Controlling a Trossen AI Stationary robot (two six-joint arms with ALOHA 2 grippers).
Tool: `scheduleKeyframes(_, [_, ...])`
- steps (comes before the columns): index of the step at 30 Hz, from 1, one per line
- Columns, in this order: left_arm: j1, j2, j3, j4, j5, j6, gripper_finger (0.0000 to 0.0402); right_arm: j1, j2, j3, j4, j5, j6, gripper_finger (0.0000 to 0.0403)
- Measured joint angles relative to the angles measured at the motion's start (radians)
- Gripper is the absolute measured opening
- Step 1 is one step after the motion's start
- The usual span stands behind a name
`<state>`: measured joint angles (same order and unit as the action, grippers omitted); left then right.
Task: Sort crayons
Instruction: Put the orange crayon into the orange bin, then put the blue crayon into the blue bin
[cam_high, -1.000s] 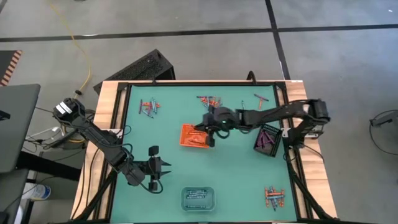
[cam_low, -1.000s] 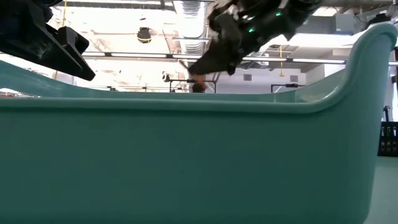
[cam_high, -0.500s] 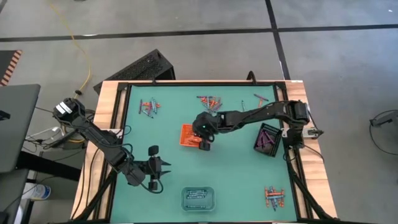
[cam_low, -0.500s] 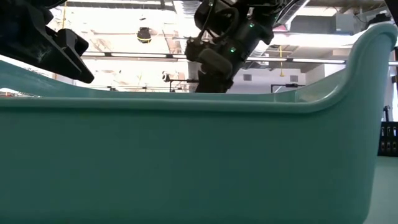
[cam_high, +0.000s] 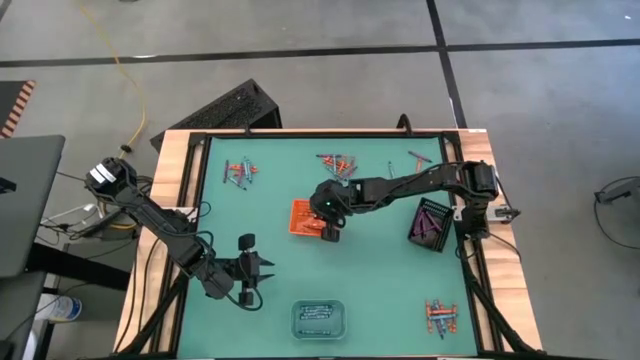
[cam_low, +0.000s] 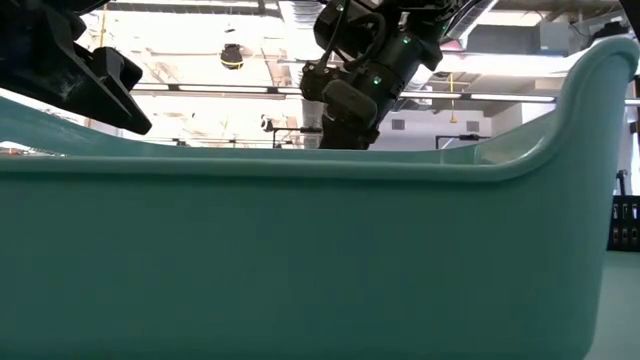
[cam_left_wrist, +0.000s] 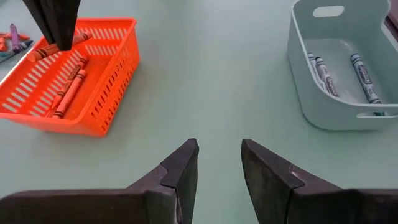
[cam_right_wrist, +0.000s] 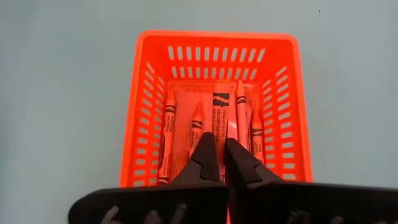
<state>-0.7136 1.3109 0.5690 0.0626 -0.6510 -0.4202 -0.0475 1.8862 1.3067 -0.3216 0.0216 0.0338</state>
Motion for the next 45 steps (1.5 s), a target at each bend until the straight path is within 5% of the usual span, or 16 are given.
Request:
scheduleKeyframes(15, [0.0,0.0,0.0,-0.004,0.0,-0.003,0.0114,0.0,0.0,0.0,-0.006,0.005,0.013,0.0061])
scheduleKeyframes(37, [0.0,0.0,0.0,-0.004,-0.001,0.005,0.0114,-0.001,-0.051,-0.001,-0.017,0.004,-0.06,0.0064])
scheduleKeyframes(45, [0.0,0.0,0.0,-0.003,-0.002,0.071,0.0114,0.022,-0.214,-0.001,-0.262,0.006,-0.028,0.0064])
